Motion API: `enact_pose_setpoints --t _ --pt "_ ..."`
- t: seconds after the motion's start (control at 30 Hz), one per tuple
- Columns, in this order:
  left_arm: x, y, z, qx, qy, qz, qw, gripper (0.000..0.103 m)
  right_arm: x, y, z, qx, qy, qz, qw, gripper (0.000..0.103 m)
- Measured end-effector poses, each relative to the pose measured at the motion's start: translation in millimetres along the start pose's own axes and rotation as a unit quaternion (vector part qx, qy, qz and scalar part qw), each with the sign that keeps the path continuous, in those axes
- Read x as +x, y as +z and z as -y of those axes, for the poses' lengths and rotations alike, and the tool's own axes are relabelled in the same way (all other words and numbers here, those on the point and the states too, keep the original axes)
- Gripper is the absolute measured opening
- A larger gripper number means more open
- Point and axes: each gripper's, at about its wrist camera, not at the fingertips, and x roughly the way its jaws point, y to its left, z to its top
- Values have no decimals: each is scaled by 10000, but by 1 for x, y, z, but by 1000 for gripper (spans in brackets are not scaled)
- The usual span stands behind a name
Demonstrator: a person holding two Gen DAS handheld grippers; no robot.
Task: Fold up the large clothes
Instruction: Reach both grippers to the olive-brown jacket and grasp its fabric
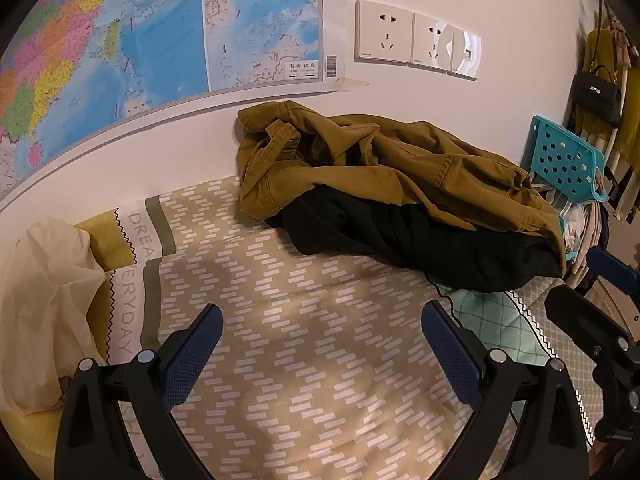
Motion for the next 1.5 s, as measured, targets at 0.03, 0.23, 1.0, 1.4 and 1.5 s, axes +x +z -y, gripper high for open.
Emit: enact_pose_setpoints --t 0.03,0.23,1.0,1.4,1.5 --pt "1 1 -1 -12 6 0 10000 96 1 2 0 -38 2 12 10000 97" --pt "12 9 -6 -87 28 -9 10000 96 16 18 0 -156 81 15 9998 97" --pt "92 46 -62 -621 8 -353 9974 96 181 96 -6 -1587 -300 -994 9818 74" --pt "99 53 -72 -730 49 -242 9970 96 122 121 -15 -2284 -279 -386 9724 78" --pt "102 55 -77 -784 68 -234 9966 96 142 117 -36 -2598 -151 -547 9640 79"
